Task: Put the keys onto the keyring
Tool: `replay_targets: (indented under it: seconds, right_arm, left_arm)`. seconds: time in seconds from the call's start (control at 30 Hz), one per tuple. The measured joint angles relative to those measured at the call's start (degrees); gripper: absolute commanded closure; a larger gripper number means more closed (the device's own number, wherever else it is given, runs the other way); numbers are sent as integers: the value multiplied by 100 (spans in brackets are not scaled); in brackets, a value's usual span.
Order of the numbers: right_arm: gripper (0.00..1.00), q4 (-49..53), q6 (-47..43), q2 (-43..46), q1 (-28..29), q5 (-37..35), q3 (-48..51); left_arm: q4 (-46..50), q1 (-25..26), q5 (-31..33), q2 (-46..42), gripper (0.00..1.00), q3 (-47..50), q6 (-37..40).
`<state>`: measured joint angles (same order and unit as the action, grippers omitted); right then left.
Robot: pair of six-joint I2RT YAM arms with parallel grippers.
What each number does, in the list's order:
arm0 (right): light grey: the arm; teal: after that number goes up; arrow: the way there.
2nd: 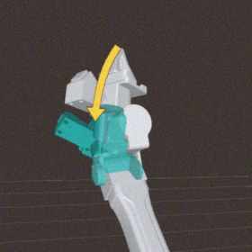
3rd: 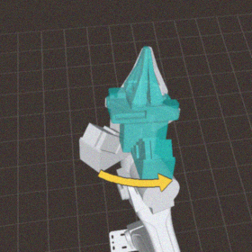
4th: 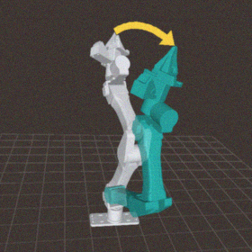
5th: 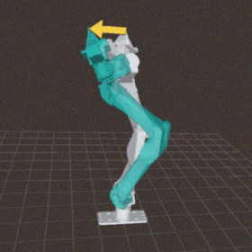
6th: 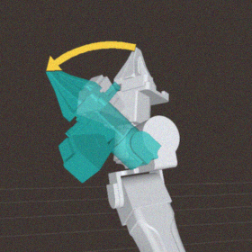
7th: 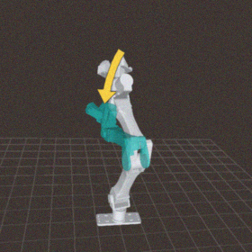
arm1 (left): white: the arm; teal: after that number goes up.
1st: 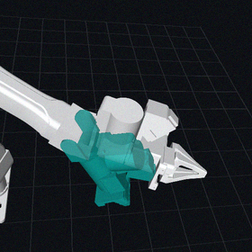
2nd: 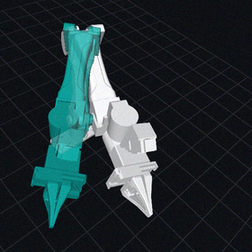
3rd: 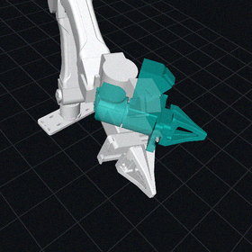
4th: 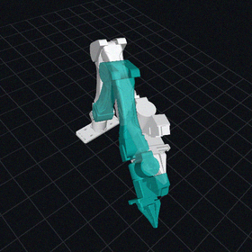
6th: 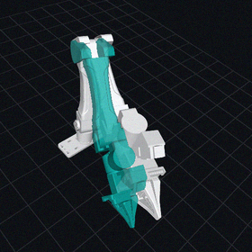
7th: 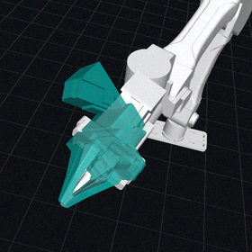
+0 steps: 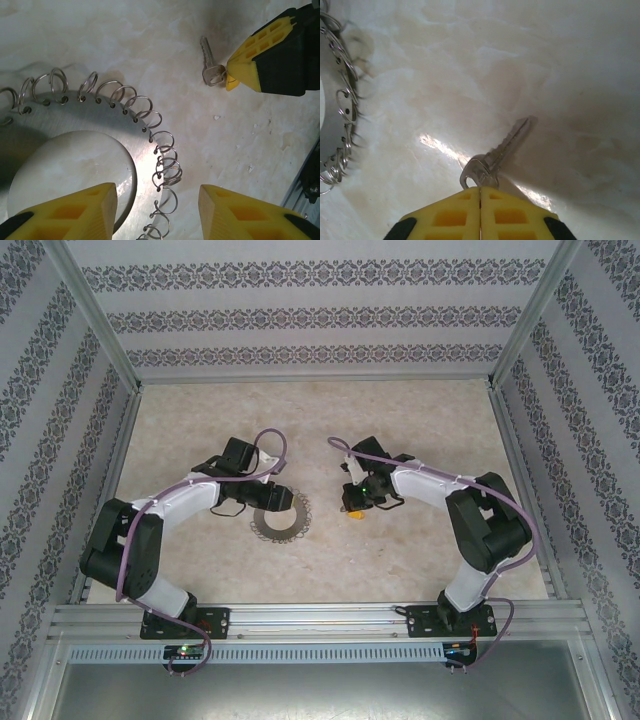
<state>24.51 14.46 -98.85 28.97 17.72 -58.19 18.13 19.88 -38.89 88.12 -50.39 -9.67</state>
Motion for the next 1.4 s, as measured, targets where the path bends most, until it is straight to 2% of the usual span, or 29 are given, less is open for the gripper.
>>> replay_targets:
  seconds: [0.2,0.3,0.57,0.8,0.97,1.4]
  right_arm:
    - [65,-153,-173,122,61,90,-26]
    - [61,-302,-291,240,219,164,-26]
    - [62,-774,-420,52,468,750,-352]
    - [62,-973,-446,-446,470,1119,-584]
    - [62,-977,-490,-629,529,1281,-584]
    - [66,-975,-586,-925,544,1495,-706]
  left_arm:
    - [-101,-129,-107,-111,53,79,-94]
    - [-105,-164,-155,-162,53,114,-133]
    - [-107,-192,-208,-227,53,164,-184]
    - [-205,-560,-330,-570,53,361,-433]
    - [-345,-765,-407,-723,53,485,-588]
    - [-450,-800,-442,-723,53,540,-734]
